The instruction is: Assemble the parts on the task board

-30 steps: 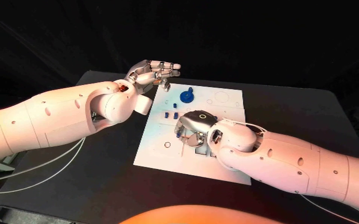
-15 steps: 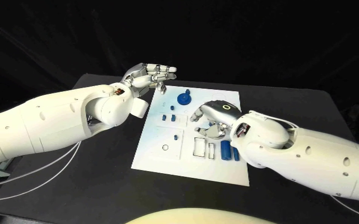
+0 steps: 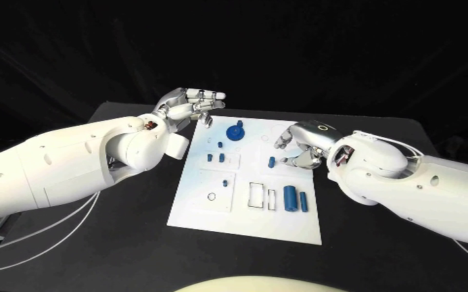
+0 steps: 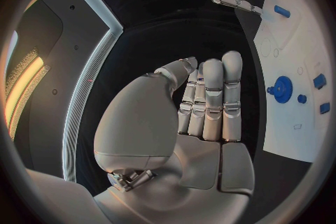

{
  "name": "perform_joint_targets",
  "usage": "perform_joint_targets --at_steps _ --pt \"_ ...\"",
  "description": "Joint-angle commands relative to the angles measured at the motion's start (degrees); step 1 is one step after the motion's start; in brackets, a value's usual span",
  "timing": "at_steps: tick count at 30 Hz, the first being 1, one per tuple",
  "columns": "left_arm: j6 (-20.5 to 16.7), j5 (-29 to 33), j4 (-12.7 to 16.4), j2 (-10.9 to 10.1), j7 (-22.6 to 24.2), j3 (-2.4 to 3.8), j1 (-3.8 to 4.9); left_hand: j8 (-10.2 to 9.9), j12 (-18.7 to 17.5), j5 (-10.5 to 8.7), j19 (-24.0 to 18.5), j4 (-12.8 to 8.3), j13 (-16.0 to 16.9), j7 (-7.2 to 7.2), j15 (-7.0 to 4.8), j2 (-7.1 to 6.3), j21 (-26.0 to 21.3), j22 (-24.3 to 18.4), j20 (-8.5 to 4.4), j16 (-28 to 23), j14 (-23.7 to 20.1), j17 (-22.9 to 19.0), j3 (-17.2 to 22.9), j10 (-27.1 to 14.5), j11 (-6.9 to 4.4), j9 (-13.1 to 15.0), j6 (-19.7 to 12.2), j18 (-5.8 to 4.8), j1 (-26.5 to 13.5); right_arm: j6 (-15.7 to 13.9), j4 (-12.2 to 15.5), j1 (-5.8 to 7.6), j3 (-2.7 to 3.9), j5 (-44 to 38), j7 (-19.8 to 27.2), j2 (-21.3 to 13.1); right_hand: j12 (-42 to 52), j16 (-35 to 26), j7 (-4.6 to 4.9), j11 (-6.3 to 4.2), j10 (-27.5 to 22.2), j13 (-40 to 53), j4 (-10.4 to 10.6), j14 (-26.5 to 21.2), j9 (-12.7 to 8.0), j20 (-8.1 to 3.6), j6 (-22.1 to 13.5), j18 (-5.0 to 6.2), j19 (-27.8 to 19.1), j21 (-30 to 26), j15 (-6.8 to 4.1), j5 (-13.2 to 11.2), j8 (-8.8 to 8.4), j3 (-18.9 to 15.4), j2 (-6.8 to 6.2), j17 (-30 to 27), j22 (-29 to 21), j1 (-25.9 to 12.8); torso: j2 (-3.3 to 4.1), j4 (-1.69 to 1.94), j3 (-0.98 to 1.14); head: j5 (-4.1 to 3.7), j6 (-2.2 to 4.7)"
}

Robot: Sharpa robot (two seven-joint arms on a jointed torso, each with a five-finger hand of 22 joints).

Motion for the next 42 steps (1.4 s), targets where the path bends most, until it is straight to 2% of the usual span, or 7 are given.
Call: perform_joint_targets --at_steps 1,8,19,28,33,35,42 --pt "1.07 0.24 0.1 0.08 0.24 -0.02 0.02 -0.27 0.22 0.13 -0.29 -0.24 0.1 0.15 -0.06 0.43 -0.31 -0.05 0.03 -0.39 -0.5 -0.05 -0.14 -0.25 0.04 -0.07 -0.24 0.62 0.03 3.56 -0.84 -0.05 -0.09 -2.01 0.15 0.79 0.24 -0.17 0.02 -0.05 -0.45 0.03 0.03 2.92 -0.06 0.19 -0.47 0.46 -0.22 -0.21 0.35 -0.11 0.09 -0.42 -0.11 0.52 -0.08 0.4 0.05 0.12 -0.01 0.05 0.04" --pt "1.03 0.24 0.06 0.0 0.2 -0.07 0.02 -0.27 0.22 0.13 -0.29 -0.24 0.1 0.15 -0.06 0.43 -0.31 -0.05 0.03 -0.39 -0.5 -0.05 -0.14 -0.25 0.04 -0.07 -0.24 0.62 0.03 4.37 -2.44 -0.53 -0.34 -2.31 0.2 2.76 0.91 -0.22 -0.06 -0.15 -0.01 0.16 0.15 2.89 -0.12 0.18 -0.65 0.39 0.08 0.1 0.29 0.0 0.17 -0.85 0.64 0.41 0.31 1.05 0.1 0.03 -0.13 0.1 -0.02" --pt "1.12 0.24 0.13 -0.02 0.11 -0.08 0.03 -0.23 0.29 0.1 -0.26 -0.28 0.12 0.13 -0.05 0.5 -0.33 -0.03 0.05 -0.42 -0.54 -0.19 -0.21 -0.23 0.03 -0.07 -0.2 0.61 0.02 4.85 -5.43 -1.48 -0.69 -2.26 -0.1 6.15 3.05 0.48 0.74 -1.3 4.28 0.52 0.61 3.17 0.18 -0.48 1.01 0.0 1.39 2.14 -0.6 -0.31 0.73 0.63 3.12 1.34 2.43 2.36 0.13 0.17 -0.08 0.08 -0.4" --pt "1.17 0.24 -0.06 0.06 -0.02 -0.08 0.02 -0.23 0.29 0.1 -0.26 -0.28 0.12 0.13 -0.05 0.5 -0.33 -0.03 0.05 -0.42 -0.54 -0.19 -0.21 -0.23 0.03 -0.07 -0.2 0.61 0.02 5.05 -6.31 -1.65 -0.77 -2.6 -0.4 6.85 3.63 1.01 0.73 -2.09 7.47 0.79 0.85 3.37 0.84 -1.13 4.08 -0.38 2.18 3.81 -1.25 -0.7 1.76 2.34 4.33 2.07 4.17 2.96 0.02 -0.04 -0.09 0.29 -0.66" --pt "1.23 0.24 -0.12 0.12 -0.13 -0.08 0.02 -0.23 0.29 0.1 -0.26 -0.28 0.12 0.13 -0.05 0.5 -0.33 -0.03 0.05 -0.42 -0.54 -0.19 -0.21 -0.23 0.03 -0.07 -0.2 0.61 0.02 4.97 -6.62 -1.7 -0.79 -3.26 -0.8 7.06 3.67 1.24 0.6 -2.34 8.47 0.92 0.63 3.44 1.17 -1.35 5.35 -0.48 2.39 4.28 -1.47 -1.06 2.19 3.06 5.0 2.4 4.71 3.56 -0.02 0.04 -0.06 0.21 -0.75" --pt "1.23 0.24 -0.14 0.12 -0.22 -0.08 0.02 -0.23 0.29 0.1 -0.26 -0.28 0.12 0.13 -0.05 0.5 -0.33 -0.03 0.05 -0.42 -0.54 -0.19 -0.21 -0.23 0.03 -0.07 -0.2 0.61 0.02 4.99 -6.72 -1.7 -0.8 -3.54 -1.01 7.08 3.45 1.28 0.66 -2.34 8.63 0.93 0.28 3.44 1.24 -1.45 5.54 -0.51 2.4 4.36 -1.52 -1.94 2.13 3.63 5.23 2.44 4.87 4.1 0.01 0.08 -0.07 0.17 -0.73" --pt "1.19 0.24 -0.22 0.11 -0.47 -0.09 0.02 -0.21 0.33 0.09 -0.31 -0.3 0.14 0.13 -0.06 0.56 -0.46 -0.18 0.05 -0.43 -0.56 -0.25 -0.25 -0.24 0.02 -0.08 -0.19 0.64 0.02 4.92 -6.62 -1.71 -0.84 -4.64 -1.82 6.95 3.44 1.54 0.78 -2.47 9.67 1.13 -0.64 3.5 1.5 -1.58 6.3 -0.66 2.62 5.08 -1.62 -2.54 2.26 4.64 5.49 2.85 5.68 5.19 0.01 0.07 -0.07 0.25 -0.76"
